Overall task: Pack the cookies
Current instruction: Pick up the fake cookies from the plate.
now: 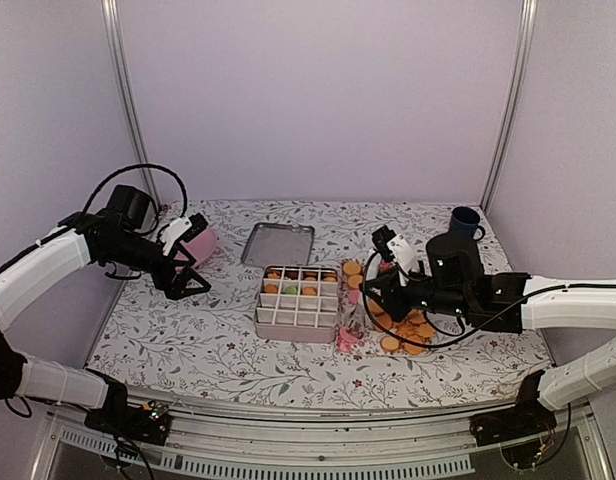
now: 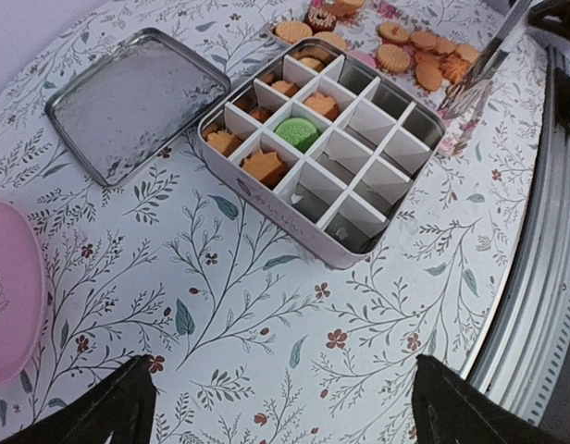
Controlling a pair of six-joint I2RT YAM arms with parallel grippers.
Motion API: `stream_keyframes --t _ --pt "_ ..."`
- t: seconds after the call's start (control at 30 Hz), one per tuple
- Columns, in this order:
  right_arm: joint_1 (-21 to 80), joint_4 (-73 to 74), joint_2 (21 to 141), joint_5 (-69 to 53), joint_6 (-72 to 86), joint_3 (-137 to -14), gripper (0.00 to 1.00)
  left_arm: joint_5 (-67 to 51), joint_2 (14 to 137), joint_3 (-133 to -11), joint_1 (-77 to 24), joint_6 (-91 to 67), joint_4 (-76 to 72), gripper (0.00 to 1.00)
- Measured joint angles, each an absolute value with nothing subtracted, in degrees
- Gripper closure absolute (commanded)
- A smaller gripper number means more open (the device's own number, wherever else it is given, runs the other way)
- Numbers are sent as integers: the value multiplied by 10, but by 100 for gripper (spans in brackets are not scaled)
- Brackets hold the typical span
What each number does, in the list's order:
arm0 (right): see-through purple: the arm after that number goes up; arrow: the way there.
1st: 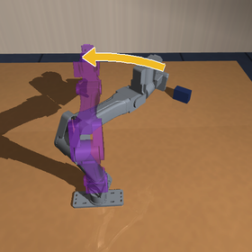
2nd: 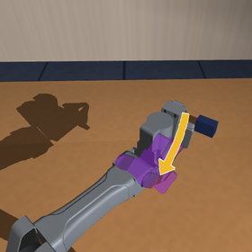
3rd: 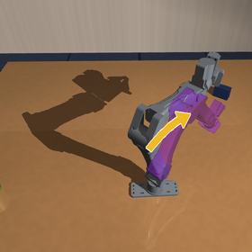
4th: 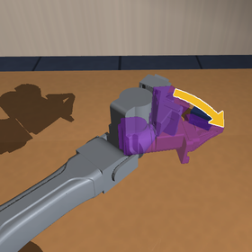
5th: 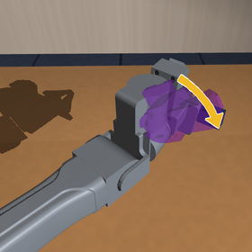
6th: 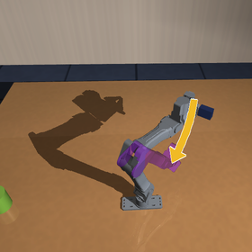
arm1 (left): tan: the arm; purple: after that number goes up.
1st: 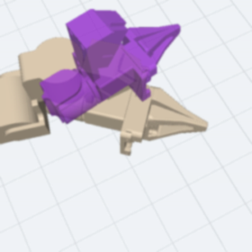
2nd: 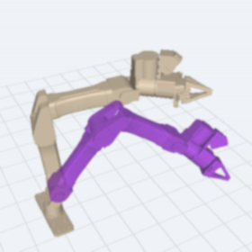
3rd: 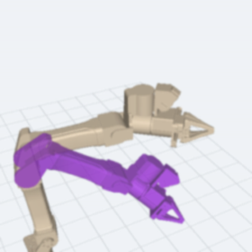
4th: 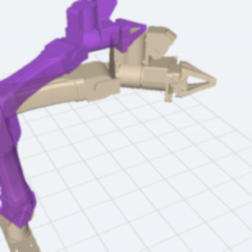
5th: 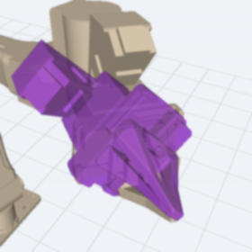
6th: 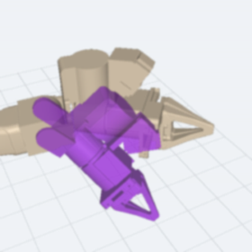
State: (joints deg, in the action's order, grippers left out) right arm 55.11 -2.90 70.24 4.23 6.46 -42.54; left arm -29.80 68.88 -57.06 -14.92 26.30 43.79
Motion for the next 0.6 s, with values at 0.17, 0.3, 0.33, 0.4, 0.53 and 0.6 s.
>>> stream_keyframes --t 0.17,0.3,0.33,0.4,0.53,0.6 --pt "551 -32 693 56 67 -418 100 -293 689 -571 -149 263 438 6" --pt "551 -29 674 59 65 -418 100 -292 690 -571 -149 260 441 11" --pt "551 -28 668 59 64 -418 100 -293 692 -573 -149 260 443 11" --pt "551 -24 659 60 62 -422 100 -293 698 -577 -149 259 445 11" --pt "551 -16 651 64 52 -442 100 -294 701 -579 -149 258 445 12" --pt "550 -13 651 67 45 -456 100 -294 701 -579 -149 258 444 12"
